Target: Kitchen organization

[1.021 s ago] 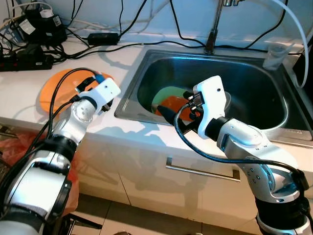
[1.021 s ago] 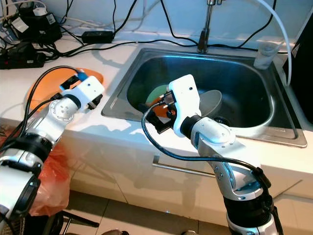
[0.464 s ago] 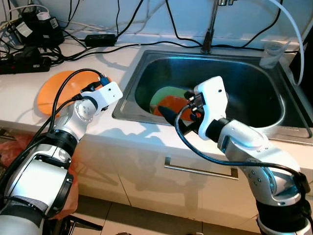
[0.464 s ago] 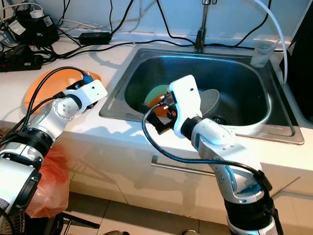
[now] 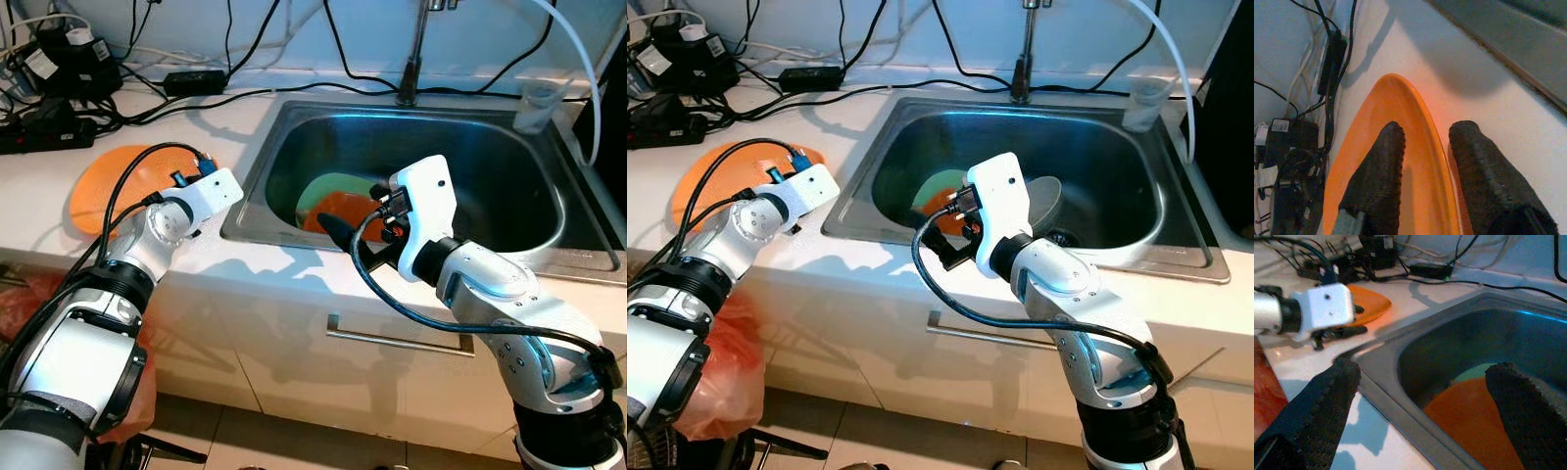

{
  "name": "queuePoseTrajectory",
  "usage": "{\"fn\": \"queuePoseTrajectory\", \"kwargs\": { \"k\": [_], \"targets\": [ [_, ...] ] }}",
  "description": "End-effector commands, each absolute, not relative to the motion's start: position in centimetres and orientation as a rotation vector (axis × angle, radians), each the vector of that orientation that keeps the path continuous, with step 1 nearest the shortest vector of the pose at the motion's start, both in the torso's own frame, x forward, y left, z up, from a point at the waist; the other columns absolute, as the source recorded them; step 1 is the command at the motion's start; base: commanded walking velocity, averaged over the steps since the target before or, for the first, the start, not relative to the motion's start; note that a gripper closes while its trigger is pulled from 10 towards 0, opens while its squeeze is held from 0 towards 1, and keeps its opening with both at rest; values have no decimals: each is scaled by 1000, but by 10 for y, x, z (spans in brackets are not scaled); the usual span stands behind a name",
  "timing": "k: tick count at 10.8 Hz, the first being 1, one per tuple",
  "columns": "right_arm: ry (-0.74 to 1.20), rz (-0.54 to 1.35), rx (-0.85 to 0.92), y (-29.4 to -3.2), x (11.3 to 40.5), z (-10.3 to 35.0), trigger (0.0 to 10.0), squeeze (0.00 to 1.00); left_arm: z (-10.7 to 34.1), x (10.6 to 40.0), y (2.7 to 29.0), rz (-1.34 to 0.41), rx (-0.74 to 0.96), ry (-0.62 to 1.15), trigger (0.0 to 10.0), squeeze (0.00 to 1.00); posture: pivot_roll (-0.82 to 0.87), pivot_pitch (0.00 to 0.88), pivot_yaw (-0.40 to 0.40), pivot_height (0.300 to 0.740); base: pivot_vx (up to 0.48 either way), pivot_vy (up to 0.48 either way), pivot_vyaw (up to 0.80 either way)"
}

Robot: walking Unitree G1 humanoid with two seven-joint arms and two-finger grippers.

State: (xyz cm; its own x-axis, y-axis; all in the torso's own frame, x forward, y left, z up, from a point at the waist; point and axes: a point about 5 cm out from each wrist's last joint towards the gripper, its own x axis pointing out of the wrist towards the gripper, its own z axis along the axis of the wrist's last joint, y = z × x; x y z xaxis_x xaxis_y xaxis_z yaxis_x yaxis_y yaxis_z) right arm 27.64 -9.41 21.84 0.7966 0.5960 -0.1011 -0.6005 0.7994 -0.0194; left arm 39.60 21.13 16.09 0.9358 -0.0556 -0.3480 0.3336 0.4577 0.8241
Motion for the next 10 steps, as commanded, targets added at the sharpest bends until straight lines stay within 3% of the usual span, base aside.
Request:
{"fn": "queuePoseTrajectory", "kwargs": {
  "k": [1,4,10],
  "targets": [
    [68,684,-25,-91,271,224,10000,0,124,379,229,-264,1061,480,0,0,-70,74,67,740,0,0,0],
    [45,777,-2,-84,262,228,10000,0,122,378,232,-256,1055,489,0,0,-71,73,67,740,0,0,0],
    [52,768,-12,-85,262,227,10000,0,137,387,220,-254,1071,397,0,0,-71,71,66,740,0,0,0]
  ]
}}
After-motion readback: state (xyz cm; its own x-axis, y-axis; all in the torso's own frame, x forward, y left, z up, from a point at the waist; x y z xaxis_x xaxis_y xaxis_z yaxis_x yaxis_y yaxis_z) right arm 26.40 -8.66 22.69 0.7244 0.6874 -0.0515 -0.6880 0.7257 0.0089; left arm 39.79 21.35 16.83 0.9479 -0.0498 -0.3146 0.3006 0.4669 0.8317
